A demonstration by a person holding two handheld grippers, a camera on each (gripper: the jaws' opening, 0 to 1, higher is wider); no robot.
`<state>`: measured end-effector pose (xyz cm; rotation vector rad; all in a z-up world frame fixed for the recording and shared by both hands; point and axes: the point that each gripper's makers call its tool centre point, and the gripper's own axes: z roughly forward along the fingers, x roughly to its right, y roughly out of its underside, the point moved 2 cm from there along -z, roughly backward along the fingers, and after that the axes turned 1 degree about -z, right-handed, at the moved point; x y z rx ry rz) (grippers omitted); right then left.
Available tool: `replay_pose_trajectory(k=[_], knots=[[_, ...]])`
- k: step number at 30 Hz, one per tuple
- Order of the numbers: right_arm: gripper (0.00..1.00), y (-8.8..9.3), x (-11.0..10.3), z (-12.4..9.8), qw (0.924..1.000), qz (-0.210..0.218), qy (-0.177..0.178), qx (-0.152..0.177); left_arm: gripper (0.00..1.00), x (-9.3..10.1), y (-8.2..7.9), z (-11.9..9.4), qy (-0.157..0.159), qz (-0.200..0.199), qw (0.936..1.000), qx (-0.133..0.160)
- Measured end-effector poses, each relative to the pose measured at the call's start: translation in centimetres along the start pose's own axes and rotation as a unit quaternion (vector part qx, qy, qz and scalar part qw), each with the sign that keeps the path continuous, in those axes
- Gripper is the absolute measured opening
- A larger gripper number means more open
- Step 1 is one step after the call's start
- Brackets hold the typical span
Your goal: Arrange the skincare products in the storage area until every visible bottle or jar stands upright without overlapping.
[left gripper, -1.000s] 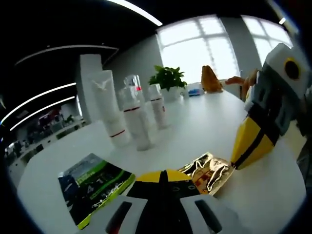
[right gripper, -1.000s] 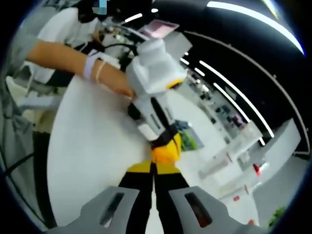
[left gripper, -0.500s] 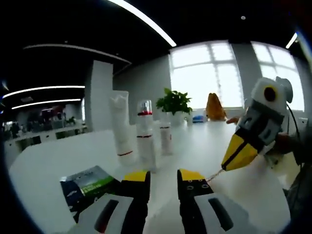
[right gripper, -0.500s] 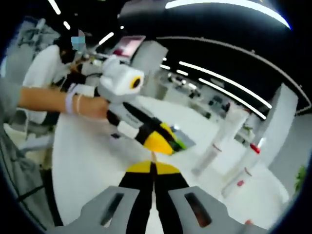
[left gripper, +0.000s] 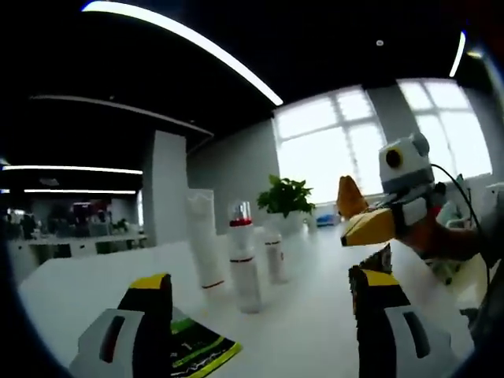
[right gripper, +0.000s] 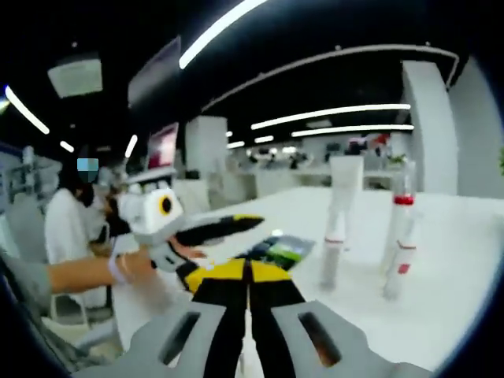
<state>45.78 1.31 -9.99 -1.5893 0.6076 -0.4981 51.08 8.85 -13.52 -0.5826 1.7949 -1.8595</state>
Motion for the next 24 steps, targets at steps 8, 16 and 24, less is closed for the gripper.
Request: replay_pose_trajectory(k=[8,16,24], knots=[[0.0,1.3,-1.4,0.2,0.9977,-0.043,-0.026,-0.044,0.99,-0.1,0.2,0.2,-0.011,0.014,0.9998,-0.005],[0.04,1.5,-0.1,-3.7,0.9917,-0.126,0.023,-0.001,0.99,3.1,2.4,0.8,0.039,0.101,0.9923,-0.059],[0.4,3.6,-1.3,-8.6,0.9911,-0.131,-0.012,-0.017,0.9,6.2,2.4,1.3,0.059,0.19,0.9766,-0.082]])
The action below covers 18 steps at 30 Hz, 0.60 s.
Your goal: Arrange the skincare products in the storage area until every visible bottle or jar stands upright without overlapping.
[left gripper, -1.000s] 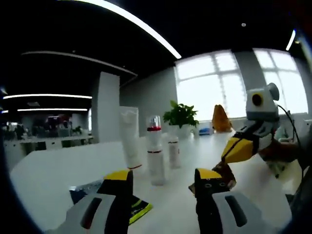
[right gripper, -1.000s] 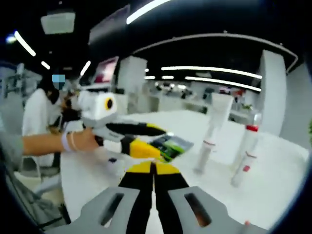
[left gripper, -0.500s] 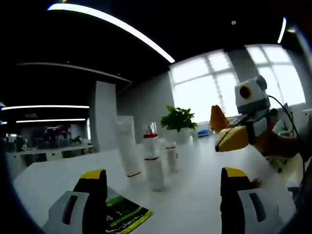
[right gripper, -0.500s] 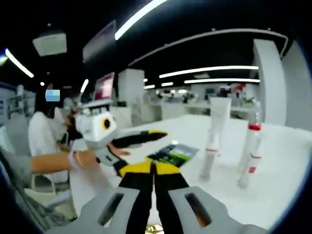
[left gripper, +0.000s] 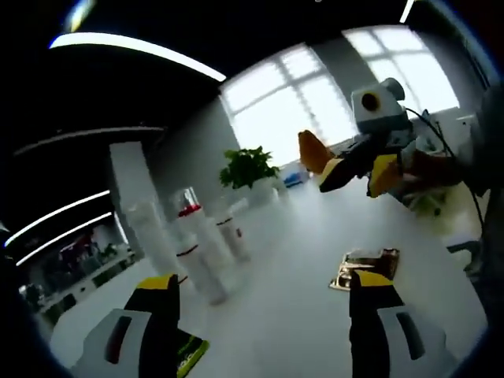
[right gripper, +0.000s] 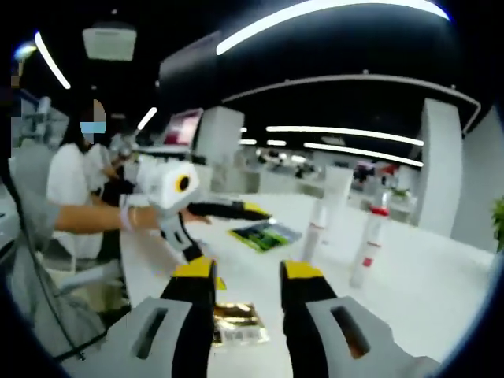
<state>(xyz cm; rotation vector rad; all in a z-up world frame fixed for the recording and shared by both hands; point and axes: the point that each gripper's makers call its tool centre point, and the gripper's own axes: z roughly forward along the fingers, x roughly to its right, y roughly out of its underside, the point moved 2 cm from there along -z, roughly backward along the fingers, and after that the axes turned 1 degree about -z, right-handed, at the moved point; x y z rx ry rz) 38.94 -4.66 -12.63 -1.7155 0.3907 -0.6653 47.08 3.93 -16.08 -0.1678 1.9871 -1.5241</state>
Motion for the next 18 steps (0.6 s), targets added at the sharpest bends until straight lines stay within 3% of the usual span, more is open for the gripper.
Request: replay_pose_trajectory(k=[3,7,12,15,18], knots=[[0.44,0.7,-0.7,-1.0,1.0,0.001,-0.006,-0.005,0.82,1.6,-0.8,0.9,0.007,0.022,0.9997,0.001],[0.45,2.0,-1.2,-1.6,0.9997,0.013,-0.016,-0.015,0.68,2.8,-0.3,2.1,0.016,0.017,0.9994,-0.026],[0.48,3.4,-1.3,-1.6,0.999,0.025,-0.02,-0.031,0.28,3.2,1.5,1.6,0.025,0.014,0.9977,-0.062],[0.42,3.7,-1.0,-1.4,0.9995,0.023,-0.005,-0.021,0.23,3.9,2.1,1.3,0.039,0.017,0.9963,-0.074],[0.45,4.4,-1.2,-1.0,0.9992,0.026,-0.007,-0.03,0.21,4.1,1.4,1.3,0.04,0.039,0.996,-0.069]])
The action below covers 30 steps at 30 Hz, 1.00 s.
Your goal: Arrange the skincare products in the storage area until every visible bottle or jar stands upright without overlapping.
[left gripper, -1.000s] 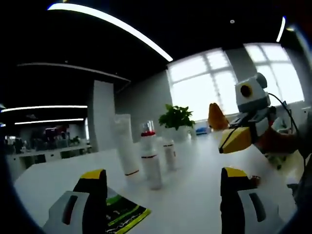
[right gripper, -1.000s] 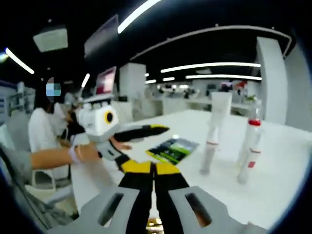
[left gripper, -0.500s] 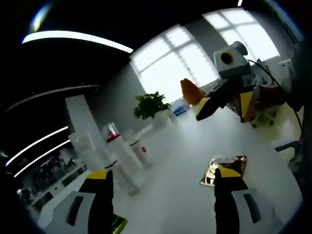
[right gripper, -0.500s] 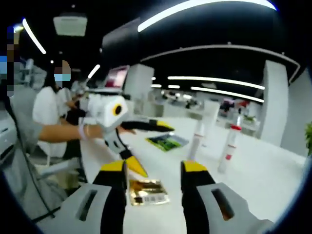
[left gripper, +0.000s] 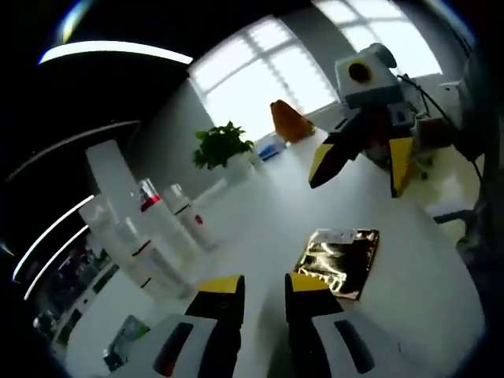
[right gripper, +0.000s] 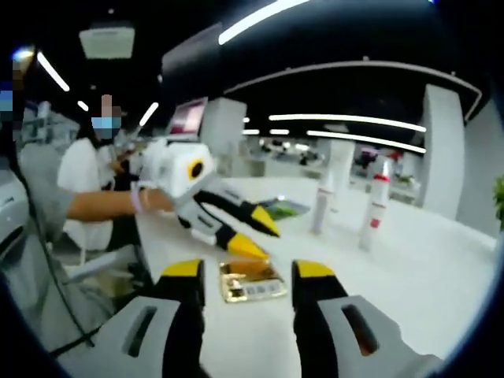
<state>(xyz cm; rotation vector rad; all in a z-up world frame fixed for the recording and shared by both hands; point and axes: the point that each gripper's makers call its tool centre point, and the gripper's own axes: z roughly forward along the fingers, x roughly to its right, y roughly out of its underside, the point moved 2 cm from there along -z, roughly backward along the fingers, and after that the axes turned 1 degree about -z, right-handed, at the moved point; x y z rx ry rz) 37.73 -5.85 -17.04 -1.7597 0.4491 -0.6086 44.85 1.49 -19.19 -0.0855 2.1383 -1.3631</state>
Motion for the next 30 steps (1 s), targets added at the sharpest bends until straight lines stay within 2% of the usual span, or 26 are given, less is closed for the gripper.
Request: replay_pose_trajectory(k=[4,6,7,8,9,10,11,15,17,20,22,23,24,25,27,28,29,30], knots=[[0.44,0.7,-0.3,0.0,1.0,0.0,-0.001,-0.005,0.21,0.3,-1.7,-0.3,0.002,-0.002,0.9991,0.043],[0.44,0.8,-0.2,-0.1,1.0,-0.004,0.001,-0.009,0.21,1.1,-1.4,0.0,0.017,0.01,0.9992,0.036],[0.43,0.9,-0.1,-0.1,0.9999,-0.004,0.002,-0.009,0.2,1.4,-0.7,0.3,0.019,0.015,0.9995,0.02],[0.43,0.9,-0.1,-0.2,0.9999,-0.004,0.002,-0.01,0.12,1.6,-0.8,0.5,0.011,-0.005,0.9995,0.031],[0.44,0.8,-0.2,-0.3,0.9999,-0.005,0.002,-0.01,0.02,1.6,-0.6,0.6,0.015,0.007,0.9995,0.027],[0.45,0.8,-0.3,-0.3,0.9999,-0.006,0.0,-0.011,0.0,1.6,-0.1,0.5,0.011,0.012,0.9996,0.022],[0.46,0.8,-0.4,-0.4,0.9998,-0.01,-0.002,-0.015,0.0,1.8,-0.1,0.6,0.019,0.023,0.9991,0.03],[0.48,0.7,-0.9,-0.1,0.9992,-0.026,-0.006,-0.03,0.0,1.7,0.3,0.6,0.032,-0.012,0.999,0.028],[0.48,0.8,-0.9,0.1,0.9988,-0.029,-0.008,-0.04,0.0,1.8,0.4,0.6,0.031,-0.009,0.9991,0.029],[0.48,0.8,-0.6,0.1,0.9981,-0.03,-0.008,-0.053,0.0,1.8,0.4,0.6,0.021,0.033,0.9989,0.026],[0.47,0.8,-0.2,-0.3,0.998,-0.029,-0.003,-0.055,0.0,1.4,0.4,0.4,-0.001,0.097,0.9952,0.013],[0.47,0.8,-0.1,-0.4,0.9981,-0.027,-0.001,-0.055,0.0,1.5,0.2,0.3,-0.009,0.101,0.9947,0.014],[0.47,0.8,0.1,-0.6,0.9983,-0.024,0.0,-0.054,0.0,1.8,0.1,0.3,0.001,0.087,0.996,0.02],[0.47,0.8,0.1,-0.7,0.9985,-0.016,-0.001,-0.053,0.0,2.3,-0.9,0.3,0.013,0.068,0.9967,0.041],[0.46,1.1,0.3,-0.8,0.9984,0.005,-0.004,-0.056,0.0,2.3,-2.8,-0.1,0.012,0.034,0.9959,0.083],[0.43,1.1,0.4,-0.8,0.9982,0.012,-0.004,-0.058,0.0,2.2,-3.2,-0.2,0.019,0.016,0.9952,0.095],[0.4,1.3,0.7,-0.8,0.9978,0.023,0.0,-0.063,0.0,2.3,-3.1,-0.2,0.031,0.002,0.9952,0.093],[0.36,1.5,1.1,-0.8,0.9971,0.03,0.007,-0.07,0.0,2.4,-2.5,-0.1,0.042,-0.004,0.9962,0.076]])
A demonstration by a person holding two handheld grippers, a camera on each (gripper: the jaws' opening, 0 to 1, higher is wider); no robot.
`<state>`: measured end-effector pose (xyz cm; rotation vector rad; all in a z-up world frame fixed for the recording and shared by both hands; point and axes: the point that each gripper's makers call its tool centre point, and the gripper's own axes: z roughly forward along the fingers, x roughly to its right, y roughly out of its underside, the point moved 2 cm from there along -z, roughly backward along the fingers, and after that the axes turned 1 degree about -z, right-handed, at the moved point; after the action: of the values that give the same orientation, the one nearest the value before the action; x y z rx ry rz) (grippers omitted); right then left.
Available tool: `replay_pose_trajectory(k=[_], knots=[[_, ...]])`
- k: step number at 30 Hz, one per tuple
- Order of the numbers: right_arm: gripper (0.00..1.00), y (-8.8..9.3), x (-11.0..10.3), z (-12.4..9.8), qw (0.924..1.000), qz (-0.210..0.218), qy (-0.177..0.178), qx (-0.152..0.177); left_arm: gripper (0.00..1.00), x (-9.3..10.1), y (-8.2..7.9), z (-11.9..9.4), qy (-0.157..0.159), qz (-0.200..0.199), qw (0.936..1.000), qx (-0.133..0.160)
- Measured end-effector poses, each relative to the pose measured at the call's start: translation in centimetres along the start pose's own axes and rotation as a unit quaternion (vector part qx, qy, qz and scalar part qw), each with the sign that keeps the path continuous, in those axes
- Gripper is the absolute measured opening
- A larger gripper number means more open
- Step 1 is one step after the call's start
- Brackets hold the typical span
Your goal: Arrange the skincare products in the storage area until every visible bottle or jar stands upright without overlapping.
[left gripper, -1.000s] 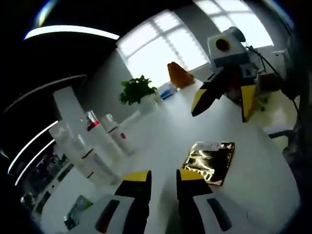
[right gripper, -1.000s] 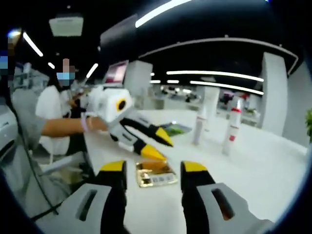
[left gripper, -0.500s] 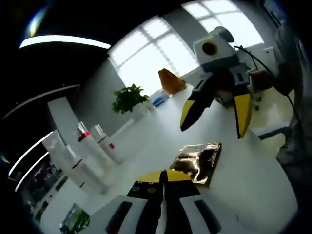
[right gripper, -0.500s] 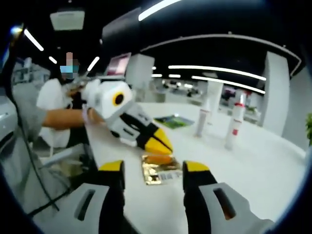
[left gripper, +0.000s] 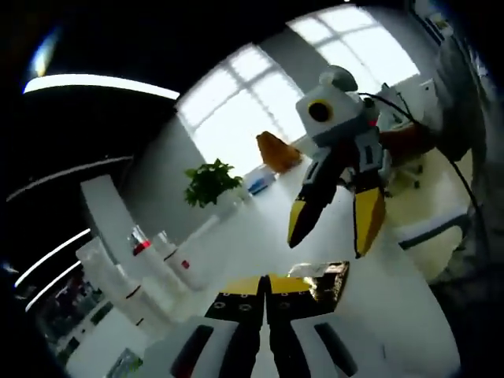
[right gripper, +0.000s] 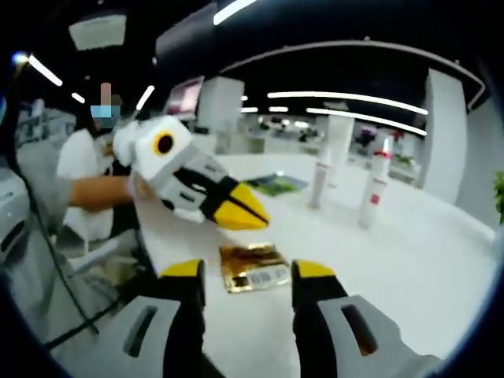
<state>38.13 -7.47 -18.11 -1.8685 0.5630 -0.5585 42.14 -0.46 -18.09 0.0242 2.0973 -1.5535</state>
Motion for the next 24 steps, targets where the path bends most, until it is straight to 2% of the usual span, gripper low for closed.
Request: replay_pose_trajectory(k=[2,5,6,7,9,11,17,20,21,22,24], knots=[[0.25,0.0,1.0,0.1,0.9998,0.014,0.015,-0.007,0.0,0.5,1.2,0.1,0.019,-0.008,0.999,-0.04],[0.17,-0.3,2.1,0.1,0.9988,0.037,0.032,-0.006,0.0,1.8,1.9,0.4,0.041,-0.009,0.9965,-0.073],[0.15,-0.3,2.4,0.1,0.9985,0.038,0.038,-0.011,0.0,1.6,1.3,0.6,0.029,-0.019,0.9982,-0.049],[0.12,-0.2,2.6,0.1,0.9982,0.039,0.043,-0.016,0.0,1.7,1.4,0.5,0.037,-0.011,0.9976,-0.058],[0.05,0.2,3.2,0.1,0.9967,0.044,0.059,-0.033,0.0,1.5,1.5,0.7,0.039,-0.019,0.9974,-0.057],[0.0,0.5,3.5,0.2,0.9955,0.046,0.067,-0.049,0.0,0.7,1.7,0.7,0.015,0.015,0.998,-0.059],[0.0,0.7,3.5,-0.4,0.995,0.053,0.063,-0.057,0.0,1.0,1.6,0.7,0.014,0.024,0.9981,-0.056],[0.04,0.4,2.5,-0.8,0.9971,0.041,0.039,-0.05,0.0,1.1,1.6,0.6,0.018,0.027,0.9977,-0.059],[0.07,0.3,2.2,-0.9,0.9976,0.041,0.031,-0.046,0.0,0.9,1.6,0.5,0.013,0.045,0.9968,-0.064],[0.09,0.3,2.0,-1.0,0.9978,0.042,0.028,-0.044,0.0,0.5,1.2,0.5,-0.004,0.052,0.9973,-0.052],[0.09,0.4,1.7,-1.1,0.9977,0.042,0.025,-0.046,0.0,0.6,-0.1,0.5,-0.013,0.04,0.999,-0.015]])
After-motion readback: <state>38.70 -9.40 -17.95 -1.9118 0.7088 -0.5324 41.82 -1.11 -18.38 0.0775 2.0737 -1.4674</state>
